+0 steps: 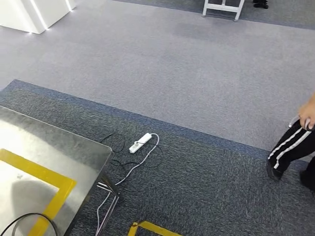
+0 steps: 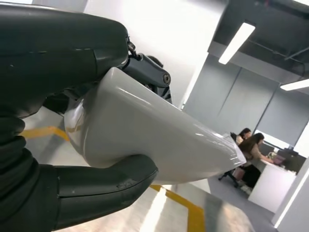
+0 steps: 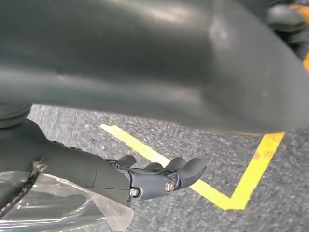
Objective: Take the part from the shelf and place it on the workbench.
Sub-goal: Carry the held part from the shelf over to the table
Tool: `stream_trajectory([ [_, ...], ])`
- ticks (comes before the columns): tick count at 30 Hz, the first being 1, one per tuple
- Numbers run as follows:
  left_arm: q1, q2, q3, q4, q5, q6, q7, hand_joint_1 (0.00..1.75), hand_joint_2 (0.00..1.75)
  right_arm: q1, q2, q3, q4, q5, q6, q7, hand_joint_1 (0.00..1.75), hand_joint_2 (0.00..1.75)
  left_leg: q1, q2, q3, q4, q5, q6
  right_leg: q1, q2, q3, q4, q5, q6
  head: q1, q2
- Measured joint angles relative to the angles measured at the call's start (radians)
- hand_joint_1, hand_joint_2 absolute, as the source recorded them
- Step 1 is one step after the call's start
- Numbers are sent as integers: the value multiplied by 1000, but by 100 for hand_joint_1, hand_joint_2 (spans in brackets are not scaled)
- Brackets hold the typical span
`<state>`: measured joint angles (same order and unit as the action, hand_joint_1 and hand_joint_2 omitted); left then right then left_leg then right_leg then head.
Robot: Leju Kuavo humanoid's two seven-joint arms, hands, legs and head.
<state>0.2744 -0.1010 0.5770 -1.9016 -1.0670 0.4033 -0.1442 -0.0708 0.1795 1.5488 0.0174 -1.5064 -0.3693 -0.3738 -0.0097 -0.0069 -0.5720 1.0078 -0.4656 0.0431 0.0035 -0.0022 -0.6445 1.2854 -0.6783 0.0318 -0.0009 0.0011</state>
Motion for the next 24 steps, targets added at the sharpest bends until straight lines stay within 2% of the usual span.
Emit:
stream_trajectory([
  [1,1,-1,0,0,0,0,0,147,175,0,0,0,0,0,0,0,0,0,0,-15,1,0,-1,0,0,1,-23,26,6,1,0,0],
  [2,1,-1,0,0,0,0,0,147,175,0,0,0,0,0,0,0,0,0,1,-29,3,1,-1,-1,-1,2,-25,10,33,1,0,0],
  [4,1,-2,0,0,0,0,0,147,175,0,0,0,0,0,0,0,0,0,4,-58,8,3,-5,-6,-5,26,23,-122,122,1,0,0],
  [5,1,-2,0,0,0,0,0,147,175,0,0,0,0,0,0,0,0,0,4,-70,8,6,-8,-11,-8,53,52,-190,151,0,0,0],
  [6,1,-2,0,0,0,0,0,147,175,-1,0,0,0,0,0,0,0,0,5,-82,6,9,-9,-16,-11,76,75,-241,169,-3,0,0],
  [7,1,-2,0,0,-1,-1,0,147,175,0,0,0,0,0,0,1,0,0,6,-93,1,10,-9,-22,-12,91,86,-262,169,-7,-1,0],
  [8,1,-1,0,0,-1,-3,0,147,175,-1,-1,0,0,0,0,1,0,0,8,-105,-3,11,-7,-29,-12,94,92,-269,165,-12,-1,0],
  [9,1,-1,0,0,-2,-4,0,147,175,-1,0,1,0,1,0,1,0,0,11,-117,-7,10,-4,-35,-11,84,95,-272,166,-17,-1,0],
  [10,2,0,0,0,-4,-6,0,147,175,-2,0,1,0,2,0,1,0,0,12,-114,-9,12,-5,-40,-11,71,98,-275,168,-23,-1,0],
  [12,-1,2,0,0,-5,-8,1,147,175,-1,1,1,0,4,1,1,0,0,10,-66,-30,60,-36,-50,-14,43,106,-284,169,-34,-6,0],
  [13,-2,4,0,0,-6,-9,1,147,175,-1,1,1,0,4,1,1,0,0,10,-34,-55,113,-65,-55,-14,26,109,-287,168,-39,-9,0],
  [14,-3,5,-1,0,-6,-9,2,147,175,0,1,1,0,5,1,2,0,0,11,-13,-88,180,-96,-60,-12,12,110,-287,166,-42,-10,0],
  [15,-3,5,-1,0,-7,-10,3,147,175,0,1,1,0,5,1,2,0,0,14,-6,-120,242,-120,-64,-11,-3,111,-287,163,-43,-10,0],
  [16,-2,5,-1,0,-8,-10,4,147,175,1,1,1,0,6,1,2,0,0,17,-2,-141,282,-128,-66,-11,-18,113,-287,161,-44,-10,0],
  [17,-1,5,-1,0,-9,-11,5,147,175,1,1,1,0,7,1,2,0,0,18,0,-143,286,-116,-68,-10,-32,115,-287,158,-43,-10,0],
  [19,-1,5,-1,0,-11,-11,6,147,175,0,1,1,0,9,2,2,0,0,19,8,-105,210,-60,-67,-10,-54,123,-287,152,-41,-10,0],
  [20,-1,6,-1,0,-12,-11,6,147,175,0,1,1,0,10,2,2,0,0,19,21,-73,147,-27,-65,-9,-63,129,-287,148,-40,-10,0],
  [21,-1,7,-1,0,-13,-11,6,147,175,0,1,1,0,11,2,2,0,0,14,45,-44,93,-11,-62,-8,-71,132,-287,145,-37,-10,0],
  [23,-2,9,-2,0,-14,-11,7,147,175,0,1,1,0,14,2,2,0,0,5,80,-9,23,0,-50,-3,-88,138,-288,137,-29,-10,0],
  [24,-1,10,-2,0,-15,-11,7,147,175,-1,1,1,0,16,2,3,0,0,0,85,-6,15,-6,-44,-1,-97,141,-289,134,-24,-10,0],
])
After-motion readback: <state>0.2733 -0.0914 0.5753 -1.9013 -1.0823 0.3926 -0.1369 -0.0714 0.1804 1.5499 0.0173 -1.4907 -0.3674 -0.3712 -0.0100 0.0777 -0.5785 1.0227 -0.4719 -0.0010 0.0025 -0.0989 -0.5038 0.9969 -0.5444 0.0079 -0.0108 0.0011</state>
